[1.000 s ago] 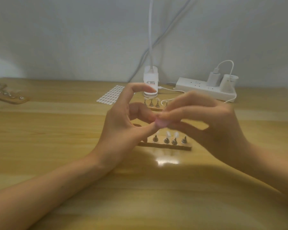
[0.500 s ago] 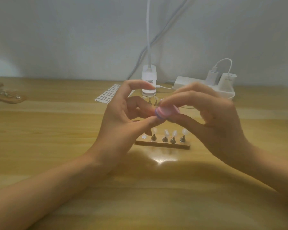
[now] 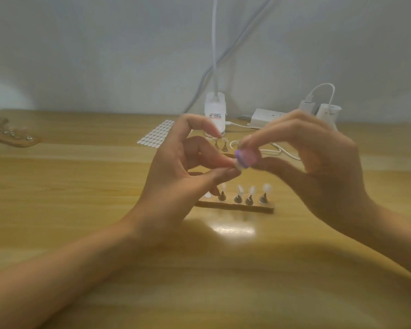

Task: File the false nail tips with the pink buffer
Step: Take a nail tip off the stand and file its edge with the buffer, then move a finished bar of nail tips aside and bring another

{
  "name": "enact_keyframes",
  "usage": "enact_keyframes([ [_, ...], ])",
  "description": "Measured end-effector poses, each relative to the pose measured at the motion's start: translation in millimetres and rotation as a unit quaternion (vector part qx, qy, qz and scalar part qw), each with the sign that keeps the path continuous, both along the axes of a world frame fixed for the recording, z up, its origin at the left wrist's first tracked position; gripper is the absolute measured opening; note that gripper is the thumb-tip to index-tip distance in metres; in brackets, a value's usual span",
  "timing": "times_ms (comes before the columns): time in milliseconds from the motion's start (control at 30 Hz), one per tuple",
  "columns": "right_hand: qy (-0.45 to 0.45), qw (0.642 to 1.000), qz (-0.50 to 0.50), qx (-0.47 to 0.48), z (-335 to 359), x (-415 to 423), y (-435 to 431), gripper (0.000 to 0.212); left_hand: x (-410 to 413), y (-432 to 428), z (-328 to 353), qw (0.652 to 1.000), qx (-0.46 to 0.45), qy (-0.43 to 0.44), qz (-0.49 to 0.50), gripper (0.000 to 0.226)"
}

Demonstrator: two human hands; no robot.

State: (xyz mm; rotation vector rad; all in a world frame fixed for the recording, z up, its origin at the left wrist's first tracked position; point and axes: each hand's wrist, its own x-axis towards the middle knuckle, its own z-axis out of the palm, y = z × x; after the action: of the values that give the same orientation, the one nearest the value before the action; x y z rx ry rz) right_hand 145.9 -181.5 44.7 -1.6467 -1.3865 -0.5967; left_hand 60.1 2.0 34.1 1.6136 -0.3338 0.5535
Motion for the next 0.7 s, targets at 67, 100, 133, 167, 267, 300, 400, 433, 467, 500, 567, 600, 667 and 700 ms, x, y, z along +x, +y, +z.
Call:
enact_keyframes([
  [67,-0.015,0.999,-0.017,-0.025,-3.3,5.2,0.2,0.012,0.8,0.7,-0.4,1.000,0.003,-0.006,-0.005,0.044],
  [100,-0.011,0.999,-0.034,-0.039,-4.9,10.4,-1.4,0.010,0.6,2.3,-0.4,1.000,0.004,-0.007,-0.008,0.045],
  [133,-0.011,0.997,-0.053,-0.049,-5.7,16.6,-4.2,0.010,0.8,4.9,-0.3,1.000,0.005,-0.008,-0.010,0.046],
  [167,-0.016,0.996,-0.070,-0.057,-5.4,23.9,-7.8,0.010,2.1,9.0,-0.3,1.000,0.006,-0.005,-0.011,0.046],
  [267,-0.018,0.988,-0.102,-0.113,0.6,47.6,-22.6,0.010,7.1,24.2,-4.1,0.999,0.002,0.036,0.003,0.045],
  [300,0.001,0.983,-0.114,-0.145,2.8,55.4,-28.5,0.011,8.6,28.5,-6.5,0.999,0.003,0.051,0.009,0.046],
  [400,0.089,0.953,-0.162,-0.242,-2.2,73.5,-45.0,0.016,10.6,37.7,-13.8,0.996,0.035,0.085,0.004,0.047],
  [433,0.108,0.941,-0.171,-0.270,-6.5,76.1,-48.4,0.016,10.8,39.5,-15.1,0.994,0.055,0.093,-0.004,0.048],
  [467,0.116,0.932,-0.175,-0.294,-10.3,77.9,-50.8,0.017,11.2,40.2,-16.2,0.992,0.079,0.101,-0.013,0.051],
  [500,0.116,0.926,-0.181,-0.312,-11.5,78.8,-52.2,0.022,11.7,40.5,-17.0,0.988,0.103,0.110,-0.020,0.052],
  [567,0.123,0.922,-0.182,-0.319,-2.9,78.3,-52.6,0.030,12.4,40.5,-19.3,0.981,0.141,0.128,-0.025,0.056],
  [600,0.147,0.922,-0.159,-0.321,4.5,76.9,-52.9,0.034,12.4,40.8,-20.3,0.978,0.155,0.135,-0.026,0.056],
  [667,0.238,0.898,-0.052,-0.367,19.6,67.7,-53.6,0.050,12.7,41.2,-21.0,0.974,0.172,0.143,-0.028,0.055],
  [700,0.275,0.876,-0.001,-0.395,22.1,60.4,-52.9,0.064,13.2,41.3,-21.4,0.973,0.176,0.145,-0.030,0.055],
])
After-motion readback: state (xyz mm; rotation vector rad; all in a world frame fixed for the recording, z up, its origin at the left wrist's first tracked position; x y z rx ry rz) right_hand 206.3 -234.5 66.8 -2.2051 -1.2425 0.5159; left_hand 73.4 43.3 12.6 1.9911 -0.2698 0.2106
